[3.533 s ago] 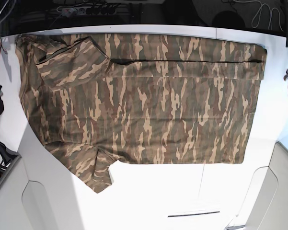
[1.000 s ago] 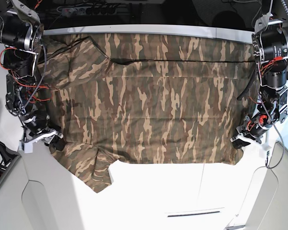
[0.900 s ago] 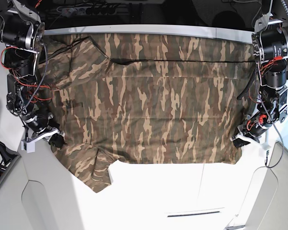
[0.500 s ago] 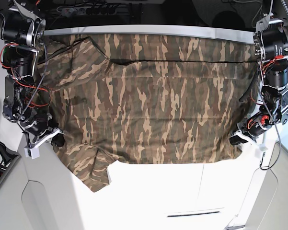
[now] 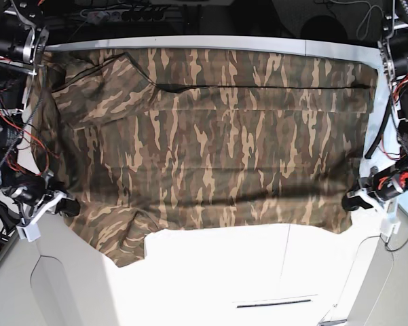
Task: Fold the T-shirt properly
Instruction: 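Fold the hem up over the shoulder edge with both grippers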
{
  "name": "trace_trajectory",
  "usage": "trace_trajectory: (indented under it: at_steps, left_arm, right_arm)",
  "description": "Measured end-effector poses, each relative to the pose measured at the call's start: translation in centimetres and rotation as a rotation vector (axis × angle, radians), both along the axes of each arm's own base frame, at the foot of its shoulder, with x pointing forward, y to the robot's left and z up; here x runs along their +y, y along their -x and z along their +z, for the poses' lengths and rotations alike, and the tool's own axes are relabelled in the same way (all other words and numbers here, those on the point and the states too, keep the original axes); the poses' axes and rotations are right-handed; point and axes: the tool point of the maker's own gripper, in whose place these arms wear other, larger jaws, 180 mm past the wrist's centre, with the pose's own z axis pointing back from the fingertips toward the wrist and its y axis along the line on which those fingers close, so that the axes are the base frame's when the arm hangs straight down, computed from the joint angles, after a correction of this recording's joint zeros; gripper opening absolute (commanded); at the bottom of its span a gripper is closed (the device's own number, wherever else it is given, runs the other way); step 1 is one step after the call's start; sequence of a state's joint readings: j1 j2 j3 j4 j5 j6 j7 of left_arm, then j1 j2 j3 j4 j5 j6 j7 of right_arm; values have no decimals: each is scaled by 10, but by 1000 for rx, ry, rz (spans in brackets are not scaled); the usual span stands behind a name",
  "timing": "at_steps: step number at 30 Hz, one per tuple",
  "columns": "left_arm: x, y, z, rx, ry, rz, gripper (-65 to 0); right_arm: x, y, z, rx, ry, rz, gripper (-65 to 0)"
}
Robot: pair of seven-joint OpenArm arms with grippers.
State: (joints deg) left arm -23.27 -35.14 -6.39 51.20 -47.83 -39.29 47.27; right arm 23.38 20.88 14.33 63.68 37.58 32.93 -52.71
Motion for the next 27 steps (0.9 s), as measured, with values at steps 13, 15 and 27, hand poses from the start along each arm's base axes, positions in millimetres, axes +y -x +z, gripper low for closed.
trace_trajectory:
  at_steps: [13,15,27]
  left_arm:
    - [-12,65,1,5,-142,-152,-650]
    - [-9,71,6,-11,-147,-141,-650]
    - [-20,114,1,10,-183,-194,-650]
  right_arm:
    - [-13,68,-11,16,58,39,-650]
    - [-19,79,-14,25,70,26,-650]
    - [-46,123,-30,28,92,-74,-650]
